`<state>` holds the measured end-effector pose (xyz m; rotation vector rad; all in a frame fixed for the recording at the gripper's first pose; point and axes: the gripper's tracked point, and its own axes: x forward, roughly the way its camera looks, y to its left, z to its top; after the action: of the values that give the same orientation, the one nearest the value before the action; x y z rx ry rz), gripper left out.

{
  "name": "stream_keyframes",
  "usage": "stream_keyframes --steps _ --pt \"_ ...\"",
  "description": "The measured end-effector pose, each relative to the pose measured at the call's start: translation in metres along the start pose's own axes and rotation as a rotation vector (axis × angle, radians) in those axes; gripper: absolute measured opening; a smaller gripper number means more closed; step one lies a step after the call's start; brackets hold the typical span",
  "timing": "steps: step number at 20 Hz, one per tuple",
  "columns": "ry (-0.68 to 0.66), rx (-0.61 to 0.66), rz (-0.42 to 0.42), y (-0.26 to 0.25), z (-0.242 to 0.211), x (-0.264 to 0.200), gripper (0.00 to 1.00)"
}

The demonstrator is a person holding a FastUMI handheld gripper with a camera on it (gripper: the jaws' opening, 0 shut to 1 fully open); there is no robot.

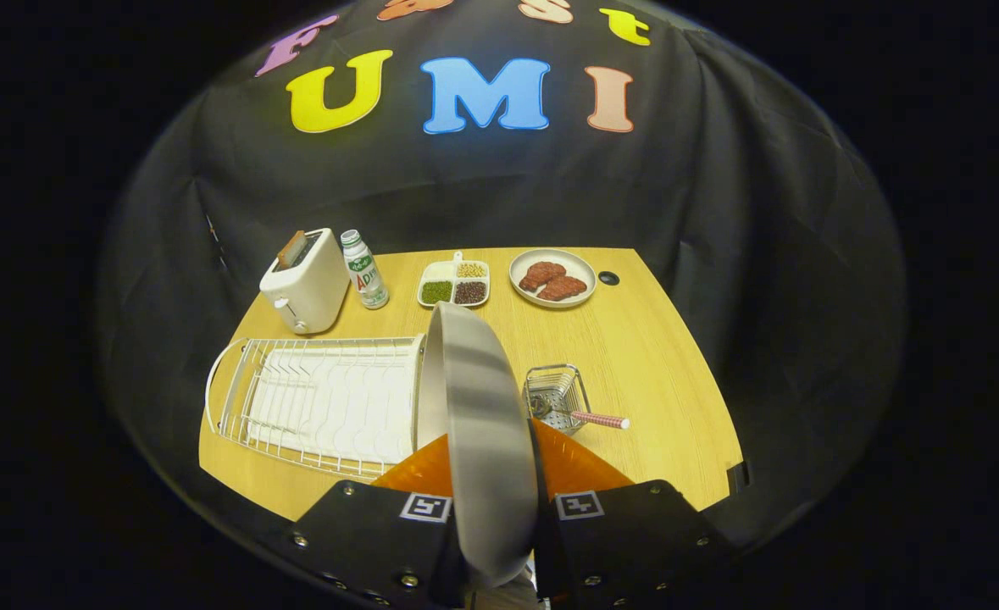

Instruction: Take the plate from the dish rack, then take the spoon from the basket and place it into the plate.

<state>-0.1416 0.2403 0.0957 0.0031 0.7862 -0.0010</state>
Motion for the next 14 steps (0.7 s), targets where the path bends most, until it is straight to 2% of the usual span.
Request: stream_keyframes --steps 5,14 --pt "0.002 0.033 0.042 -0.016 -0.035 0.014 0.3" --pt "0.046 0.063 0.139 -0.012 -0.098 0.055 0.3"
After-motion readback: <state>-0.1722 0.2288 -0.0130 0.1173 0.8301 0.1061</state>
